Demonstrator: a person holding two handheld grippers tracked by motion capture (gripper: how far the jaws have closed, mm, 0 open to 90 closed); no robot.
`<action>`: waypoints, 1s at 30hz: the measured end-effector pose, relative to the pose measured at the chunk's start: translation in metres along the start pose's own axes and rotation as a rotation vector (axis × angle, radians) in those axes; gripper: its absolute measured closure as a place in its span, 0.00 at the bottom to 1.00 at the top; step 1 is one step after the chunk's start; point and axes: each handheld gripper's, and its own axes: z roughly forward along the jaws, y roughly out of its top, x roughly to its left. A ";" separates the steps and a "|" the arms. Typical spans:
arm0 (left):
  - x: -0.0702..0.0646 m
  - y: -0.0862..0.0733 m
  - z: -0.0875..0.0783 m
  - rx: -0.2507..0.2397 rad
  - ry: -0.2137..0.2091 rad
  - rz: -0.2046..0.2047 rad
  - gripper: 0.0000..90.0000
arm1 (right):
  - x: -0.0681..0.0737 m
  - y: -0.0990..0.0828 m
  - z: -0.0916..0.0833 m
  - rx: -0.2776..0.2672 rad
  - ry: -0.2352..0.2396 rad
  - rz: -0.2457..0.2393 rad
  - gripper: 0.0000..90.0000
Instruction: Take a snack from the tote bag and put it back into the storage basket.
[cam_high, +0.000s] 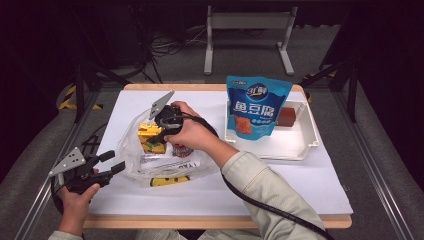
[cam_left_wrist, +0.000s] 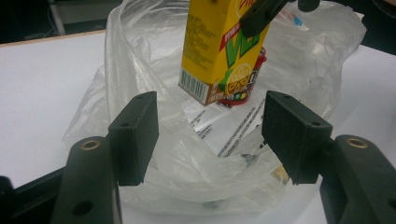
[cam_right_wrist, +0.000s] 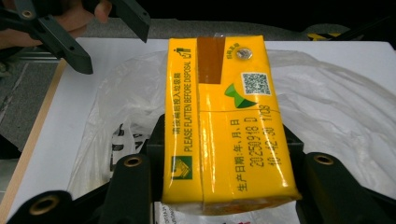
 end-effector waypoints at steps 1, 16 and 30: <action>0.000 0.000 0.000 0.000 0.000 -0.001 0.41 | 0.001 0.001 -0.003 0.001 -0.002 0.002 0.61; 0.002 0.003 0.008 0.002 -0.015 0.004 0.41 | 0.002 0.002 -0.048 -0.032 -0.029 -0.003 0.61; 0.002 0.006 0.014 0.009 -0.026 0.007 0.41 | 0.001 -0.012 -0.083 -0.036 -0.065 0.020 0.61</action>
